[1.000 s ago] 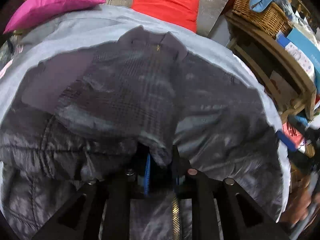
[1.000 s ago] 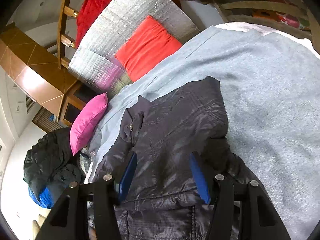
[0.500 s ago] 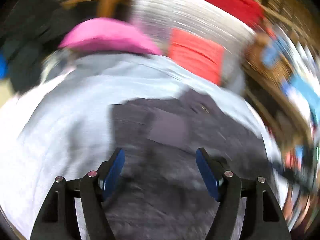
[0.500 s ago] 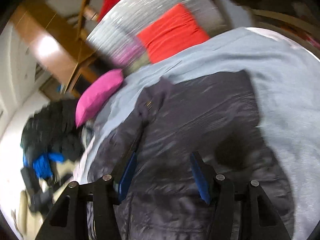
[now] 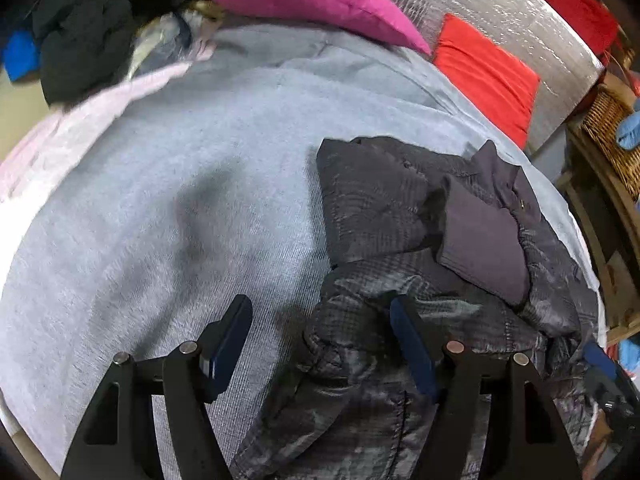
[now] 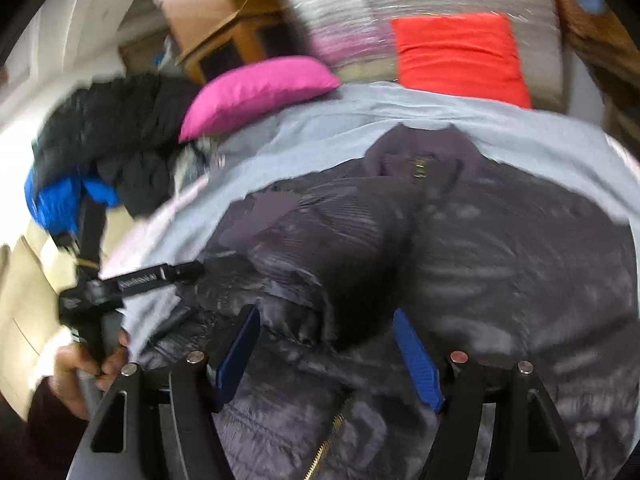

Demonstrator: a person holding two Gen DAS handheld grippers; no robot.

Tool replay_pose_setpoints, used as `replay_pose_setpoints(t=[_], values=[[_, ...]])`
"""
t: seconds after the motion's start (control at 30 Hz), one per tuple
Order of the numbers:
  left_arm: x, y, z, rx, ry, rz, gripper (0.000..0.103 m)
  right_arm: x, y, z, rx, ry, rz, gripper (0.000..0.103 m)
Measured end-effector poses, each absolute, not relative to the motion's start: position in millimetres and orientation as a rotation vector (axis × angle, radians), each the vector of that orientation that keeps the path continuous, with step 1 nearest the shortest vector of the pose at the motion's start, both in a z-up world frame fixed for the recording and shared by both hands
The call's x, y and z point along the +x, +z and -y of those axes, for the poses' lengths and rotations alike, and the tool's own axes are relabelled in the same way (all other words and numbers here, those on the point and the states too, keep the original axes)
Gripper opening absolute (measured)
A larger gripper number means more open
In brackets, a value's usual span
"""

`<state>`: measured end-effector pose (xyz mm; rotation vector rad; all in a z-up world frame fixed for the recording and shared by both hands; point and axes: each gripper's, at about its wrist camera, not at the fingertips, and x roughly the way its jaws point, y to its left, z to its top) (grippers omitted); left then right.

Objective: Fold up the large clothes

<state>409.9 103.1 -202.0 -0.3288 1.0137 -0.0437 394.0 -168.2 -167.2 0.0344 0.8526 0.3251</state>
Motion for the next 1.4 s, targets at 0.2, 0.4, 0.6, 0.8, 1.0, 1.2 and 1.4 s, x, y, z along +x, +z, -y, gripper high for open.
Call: replay_pose_setpoints(t=[0.2,0.4,0.6,0.8,1.0,1.2,1.4], values=[[419.9,-211.9,-99.0,-0.317,-0.066,-1.043,0.073,437.8,-190.4,118.5,-0.372,0.181,-0.877,0.073],[423.2,-218.2,-94.7,-0.297,-0.084,-1.05,0.073,451.2,-173.7,141.6,-0.14,0.153,-0.79,0.043],[417.4,-217.2,-97.9,-0.293,-0.082,-1.048,0.073,430.7,-183.1,250.6,0.55,0.131,-0.748,0.039],[417.6,-218.3,-90.6,-0.262,-0.092,-1.046,0.074,384.9,-262.3,340.1,1.235,0.158,-0.74,0.04],[418.1,-218.9,-87.1,-0.23,-0.087,-1.042,0.074,364.5,-243.7,346.7,1.151,0.214,-0.837,0.066],[419.4,-219.2,-89.6,-0.238,-0.082,-1.046,0.075,338.9,-185.5,341.4,0.801,0.181,-0.811,0.076],[418.2,-216.7,-90.6,-0.243,-0.063,-1.041,0.075,355.8,-147.7,237.6,0.363,0.295,-0.833,0.077]])
